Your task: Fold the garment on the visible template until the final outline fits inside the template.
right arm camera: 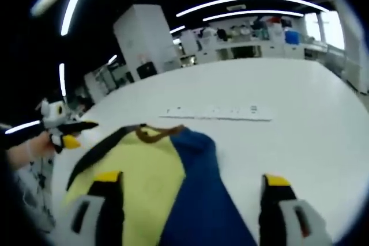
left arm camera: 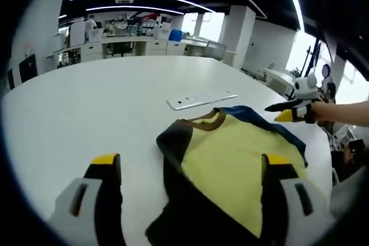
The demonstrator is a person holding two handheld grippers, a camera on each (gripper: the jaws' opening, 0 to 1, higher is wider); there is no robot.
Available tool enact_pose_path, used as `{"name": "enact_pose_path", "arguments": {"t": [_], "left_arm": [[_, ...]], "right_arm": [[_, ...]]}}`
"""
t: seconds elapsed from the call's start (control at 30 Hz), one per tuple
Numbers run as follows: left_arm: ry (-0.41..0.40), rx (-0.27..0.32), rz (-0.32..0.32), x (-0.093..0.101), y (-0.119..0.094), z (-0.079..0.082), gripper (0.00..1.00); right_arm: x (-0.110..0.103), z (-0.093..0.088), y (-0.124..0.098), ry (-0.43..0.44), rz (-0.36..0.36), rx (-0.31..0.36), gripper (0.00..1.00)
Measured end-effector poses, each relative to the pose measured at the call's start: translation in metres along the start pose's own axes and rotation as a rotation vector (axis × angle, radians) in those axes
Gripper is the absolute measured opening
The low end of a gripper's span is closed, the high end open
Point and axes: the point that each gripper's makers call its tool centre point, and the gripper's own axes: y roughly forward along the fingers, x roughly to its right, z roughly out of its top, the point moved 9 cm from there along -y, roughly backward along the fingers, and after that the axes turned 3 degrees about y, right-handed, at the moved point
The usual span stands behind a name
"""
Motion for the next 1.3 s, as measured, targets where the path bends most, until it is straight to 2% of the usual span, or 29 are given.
{"name": "enact_pose_path", "arguments": {"t": [0.3,0.37,0.43,0.5,0.53,0.6,0.63,0.67,0.73,1.0,1.3], "left_arm": [[-0.016,0.010,0.013,0.000,-0.034,-0.012,0.95],[-0.013,0.011,0.019,0.010,-0.040,-0.014,0.94],[-0.019,0.011,0.024,0.003,-0.043,-0.016,0.94],[-0.025,0.014,0.032,0.014,-0.056,-0.020,0.94],[-0.029,0.016,0.036,0.008,-0.062,-0.022,0.94],[-0.042,0.023,0.039,0.007,-0.069,-0.025,0.93],[-0.045,0.026,0.040,0.008,-0.074,-0.027,0.93],[-0.044,0.026,0.042,0.015,-0.079,-0.028,0.93],[-0.042,0.027,0.047,0.014,-0.087,-0.031,0.93],[-0.062,0.059,0.048,0.034,-0.116,-0.041,0.91],[-0.082,0.091,0.054,0.059,-0.147,-0.059,0.90]], "right_arm": [[0.004,-0.020,-0.045,-0.012,-0.026,-0.011,0.98],[0.007,-0.021,-0.051,-0.014,-0.030,-0.014,0.94],[0.007,-0.024,-0.061,0.001,-0.034,0.007,0.96],[0.009,-0.027,-0.068,0.009,-0.041,0.011,0.95],[0.010,-0.029,-0.071,0.007,-0.044,0.013,0.95],[0.003,-0.041,-0.086,0.010,-0.052,0.018,0.94],[0.004,-0.041,-0.087,0.020,-0.050,0.020,0.94],[0.004,-0.043,-0.089,0.028,-0.049,0.022,0.94],[0.003,-0.049,-0.097,0.040,-0.048,0.026,0.94],[-0.001,-0.072,-0.123,0.055,-0.059,0.017,0.91],[-0.007,-0.089,-0.141,0.075,-0.053,0.010,0.87]]}}
